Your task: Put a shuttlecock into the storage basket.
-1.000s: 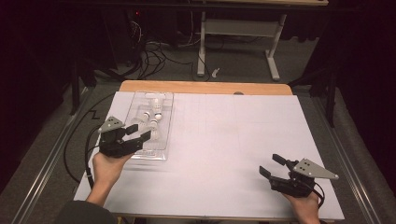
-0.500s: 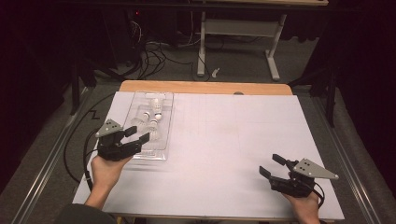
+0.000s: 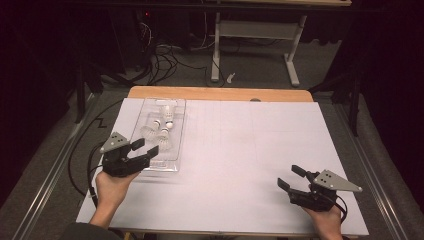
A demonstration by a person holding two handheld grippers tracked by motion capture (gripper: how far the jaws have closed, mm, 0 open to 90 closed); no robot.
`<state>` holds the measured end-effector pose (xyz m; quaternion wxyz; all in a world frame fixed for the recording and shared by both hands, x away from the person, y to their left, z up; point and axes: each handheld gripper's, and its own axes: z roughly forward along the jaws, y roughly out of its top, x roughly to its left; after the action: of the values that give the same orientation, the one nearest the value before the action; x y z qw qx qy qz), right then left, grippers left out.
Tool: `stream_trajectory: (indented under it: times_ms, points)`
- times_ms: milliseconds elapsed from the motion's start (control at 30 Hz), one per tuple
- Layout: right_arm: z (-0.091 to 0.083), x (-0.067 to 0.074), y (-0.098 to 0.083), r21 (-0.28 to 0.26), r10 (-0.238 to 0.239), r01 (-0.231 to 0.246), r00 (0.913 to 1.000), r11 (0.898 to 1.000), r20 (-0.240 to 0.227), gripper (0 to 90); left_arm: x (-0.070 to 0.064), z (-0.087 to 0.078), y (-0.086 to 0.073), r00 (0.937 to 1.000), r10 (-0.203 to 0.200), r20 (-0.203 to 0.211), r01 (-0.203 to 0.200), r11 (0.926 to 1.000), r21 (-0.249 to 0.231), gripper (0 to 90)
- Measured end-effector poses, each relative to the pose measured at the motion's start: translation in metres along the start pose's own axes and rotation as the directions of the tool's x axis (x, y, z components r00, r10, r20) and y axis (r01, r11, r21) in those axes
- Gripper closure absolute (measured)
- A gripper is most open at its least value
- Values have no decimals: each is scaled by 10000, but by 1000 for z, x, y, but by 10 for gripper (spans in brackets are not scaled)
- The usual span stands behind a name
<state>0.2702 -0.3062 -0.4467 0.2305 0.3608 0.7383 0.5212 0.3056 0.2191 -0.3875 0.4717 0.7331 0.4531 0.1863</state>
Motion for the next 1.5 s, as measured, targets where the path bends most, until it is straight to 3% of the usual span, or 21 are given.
stream_trajectory:
  times_ms: [1500]
  points:
    - [-1,0,0,-62,9,-9,10000,10000,-4,292,-5,-6,-29,9997,-250,37,251,9992,-305,383]
